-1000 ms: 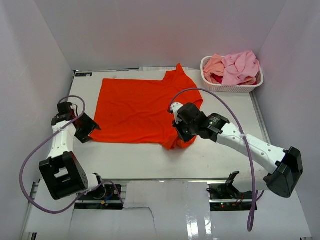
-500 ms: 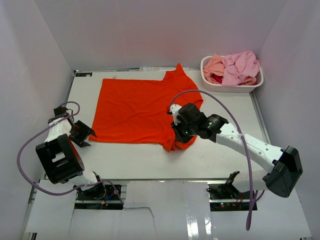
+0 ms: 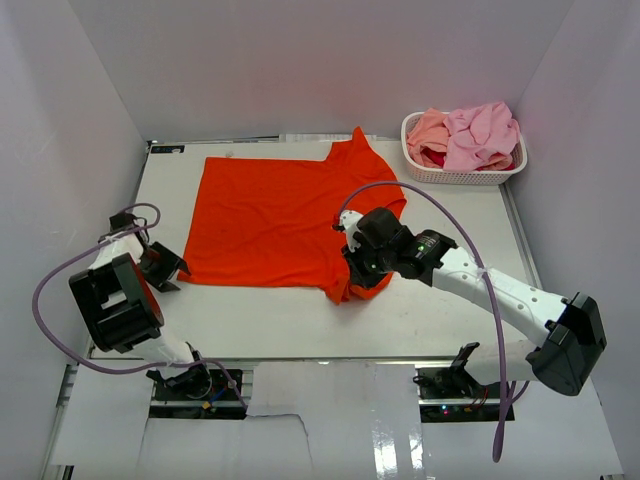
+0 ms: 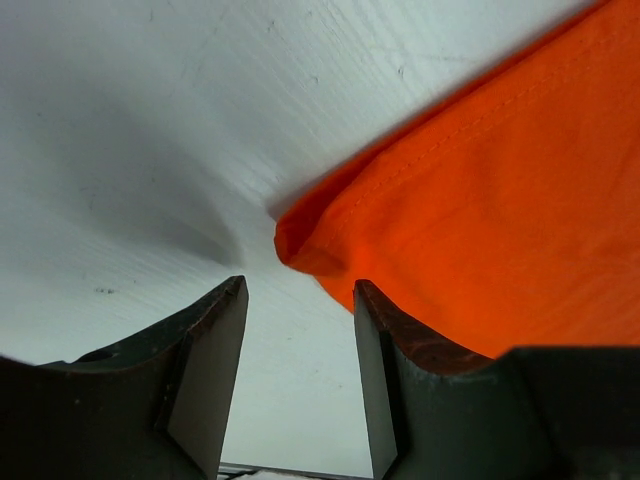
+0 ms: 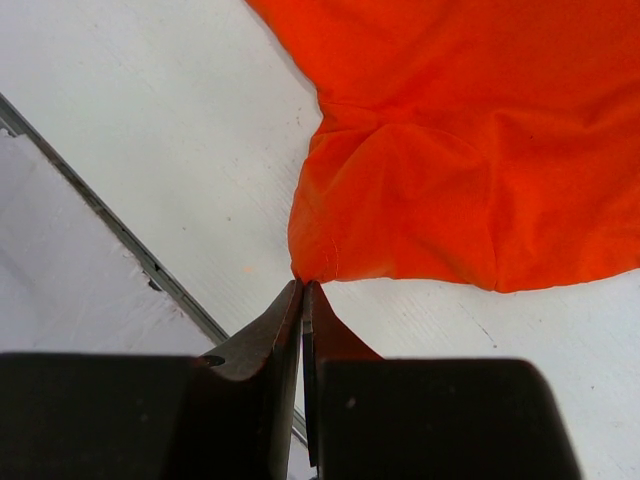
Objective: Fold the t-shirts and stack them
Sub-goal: Grap the side of the flattened tshirt closest away from the robot with both arms
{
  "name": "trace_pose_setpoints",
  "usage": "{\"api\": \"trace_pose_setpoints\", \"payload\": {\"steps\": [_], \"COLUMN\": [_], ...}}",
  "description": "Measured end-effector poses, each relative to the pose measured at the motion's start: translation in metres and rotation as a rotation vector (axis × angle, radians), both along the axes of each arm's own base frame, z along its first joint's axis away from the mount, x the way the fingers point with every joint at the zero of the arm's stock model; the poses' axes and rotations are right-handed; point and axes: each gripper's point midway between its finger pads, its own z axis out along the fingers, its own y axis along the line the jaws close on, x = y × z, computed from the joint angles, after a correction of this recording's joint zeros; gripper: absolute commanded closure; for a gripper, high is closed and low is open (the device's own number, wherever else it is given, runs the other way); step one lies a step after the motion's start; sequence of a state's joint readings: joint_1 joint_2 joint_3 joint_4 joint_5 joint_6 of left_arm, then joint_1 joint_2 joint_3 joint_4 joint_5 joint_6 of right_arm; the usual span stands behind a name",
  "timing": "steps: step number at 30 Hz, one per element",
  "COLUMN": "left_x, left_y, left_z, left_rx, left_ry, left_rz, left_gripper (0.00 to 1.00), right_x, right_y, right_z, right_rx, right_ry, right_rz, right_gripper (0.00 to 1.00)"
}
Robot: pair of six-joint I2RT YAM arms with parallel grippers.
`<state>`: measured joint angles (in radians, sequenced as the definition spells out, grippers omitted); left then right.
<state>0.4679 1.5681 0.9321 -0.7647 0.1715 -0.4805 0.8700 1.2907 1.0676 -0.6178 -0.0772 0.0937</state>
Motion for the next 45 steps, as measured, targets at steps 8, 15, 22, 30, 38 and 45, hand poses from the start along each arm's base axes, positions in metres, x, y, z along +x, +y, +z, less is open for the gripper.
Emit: {"api": "trace_pose_setpoints", "payload": {"steps": [8, 15, 22, 30, 38, 45], "left_x": [0.006, 0.012, 0.017, 0.021, 0.027, 0.037], "left_y": [0.004, 0.007, 0.009, 0.006, 0.000, -0.009], "left_z": [-0.013, -0.014, -0.016, -0.015, 0.007, 0.043], "left_rx": [-0.004, 0.007, 0.013, -0.007, -0.012, -0.025], "left_ry": [0.015, -0.003, -0.020, -0.044, -0.131, -0.264], "left_rz": [0.008, 0.011, 0.009, -0.003, -0.027, -0.060], "left_gripper": [0.44, 0.56, 0.80, 1.00, 1.00, 1.00], "right_x": [-0.001, -0.001, -0.001, 0.009, 0.026, 0.033], "right_y": [0.000, 0.000, 0.000, -0.009, -0.025, -0.031], "right_z": [-0.001, -0.001, -0.001, -0.002, -0.003, -0.008], "right_rx": [0.001, 0.001, 0.000, -0.014, -0.019, -0.040], "right_ry": [0.005, 0.005, 0.004, 0.001, 0.010, 0.018], "right_rz": [0.004, 0.004, 0.002, -0.052, -0.148, -0.188], "right_gripper": [0.92, 0.92, 0.92, 0.92, 0.92, 0.92]}}
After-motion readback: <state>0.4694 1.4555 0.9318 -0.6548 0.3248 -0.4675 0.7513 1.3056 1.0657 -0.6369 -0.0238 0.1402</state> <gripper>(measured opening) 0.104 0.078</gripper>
